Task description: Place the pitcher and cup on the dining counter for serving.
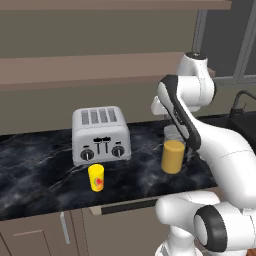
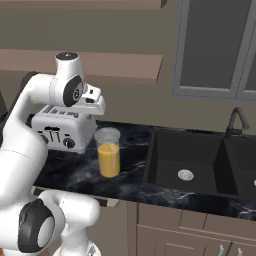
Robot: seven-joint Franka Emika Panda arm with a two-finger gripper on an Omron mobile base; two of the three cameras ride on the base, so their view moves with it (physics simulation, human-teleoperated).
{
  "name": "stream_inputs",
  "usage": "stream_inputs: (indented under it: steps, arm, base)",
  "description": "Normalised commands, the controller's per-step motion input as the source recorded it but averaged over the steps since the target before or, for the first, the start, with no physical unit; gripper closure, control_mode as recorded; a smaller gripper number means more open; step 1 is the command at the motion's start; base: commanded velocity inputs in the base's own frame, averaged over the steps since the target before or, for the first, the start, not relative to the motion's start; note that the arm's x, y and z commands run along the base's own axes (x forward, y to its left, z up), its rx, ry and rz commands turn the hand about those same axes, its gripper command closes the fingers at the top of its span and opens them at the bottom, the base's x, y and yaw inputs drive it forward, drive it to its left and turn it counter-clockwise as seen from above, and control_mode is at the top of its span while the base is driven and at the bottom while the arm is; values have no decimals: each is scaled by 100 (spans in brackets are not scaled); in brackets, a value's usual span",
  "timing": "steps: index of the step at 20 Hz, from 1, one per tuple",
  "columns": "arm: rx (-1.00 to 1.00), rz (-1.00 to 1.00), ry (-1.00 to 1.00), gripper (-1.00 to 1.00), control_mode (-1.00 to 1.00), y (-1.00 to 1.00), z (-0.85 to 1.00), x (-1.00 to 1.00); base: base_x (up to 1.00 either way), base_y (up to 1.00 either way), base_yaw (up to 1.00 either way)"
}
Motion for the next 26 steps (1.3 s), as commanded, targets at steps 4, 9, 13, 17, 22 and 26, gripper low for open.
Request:
stream_inputs:
  steps: [4,9,13,17,22,26]
  arm:
    - [2,-2,0,-100,-100,-12,0,-2]
    - [2,-1,0,-100,-100,-51,-16,-13]
    - [4,1,0,-100,-100,-90,-40,-34]
    - [8,5,0,-100,-100,-88,-54,-41]
    - [14,4,0,-100,-100,-72,-38,-21]
    - [26,11,0,-100,-100,-67,-34,-4]
  base:
    - [0,0,0]
    - [0,0,0]
    - [0,0,0]
    - [0,0,0]
    - [0,0,0]
    - [0,0,0]
